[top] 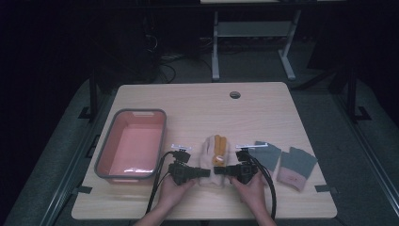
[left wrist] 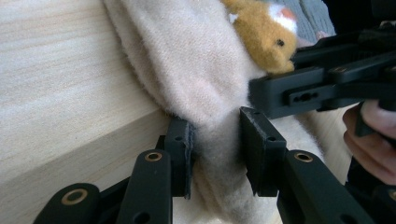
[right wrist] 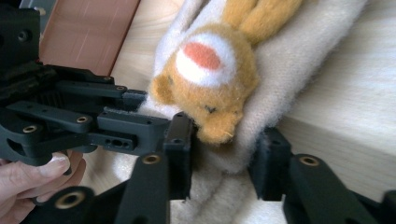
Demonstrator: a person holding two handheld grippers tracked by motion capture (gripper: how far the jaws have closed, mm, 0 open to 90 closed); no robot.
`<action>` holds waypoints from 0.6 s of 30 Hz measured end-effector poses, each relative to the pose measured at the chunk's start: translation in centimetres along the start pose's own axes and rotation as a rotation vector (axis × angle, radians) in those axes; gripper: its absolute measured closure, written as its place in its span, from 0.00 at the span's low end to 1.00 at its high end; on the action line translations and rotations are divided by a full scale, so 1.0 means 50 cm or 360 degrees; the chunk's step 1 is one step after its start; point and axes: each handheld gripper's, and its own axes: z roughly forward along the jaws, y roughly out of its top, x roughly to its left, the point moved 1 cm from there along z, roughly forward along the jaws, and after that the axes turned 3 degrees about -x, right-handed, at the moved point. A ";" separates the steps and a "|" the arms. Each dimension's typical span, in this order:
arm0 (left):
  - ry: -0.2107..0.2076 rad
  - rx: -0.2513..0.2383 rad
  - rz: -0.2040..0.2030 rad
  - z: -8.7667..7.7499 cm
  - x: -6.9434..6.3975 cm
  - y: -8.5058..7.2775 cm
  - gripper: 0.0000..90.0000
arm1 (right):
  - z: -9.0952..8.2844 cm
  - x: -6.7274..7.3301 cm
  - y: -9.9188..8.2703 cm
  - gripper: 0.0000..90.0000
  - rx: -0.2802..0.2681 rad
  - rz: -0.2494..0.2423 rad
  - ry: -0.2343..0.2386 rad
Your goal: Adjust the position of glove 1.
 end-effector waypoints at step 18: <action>-0.0087 -0.0033 -0.0056 -0.008 0.000 -0.003 0.78 | -0.018 0.013 0.006 0.86 0.0018 -0.0103 0.0030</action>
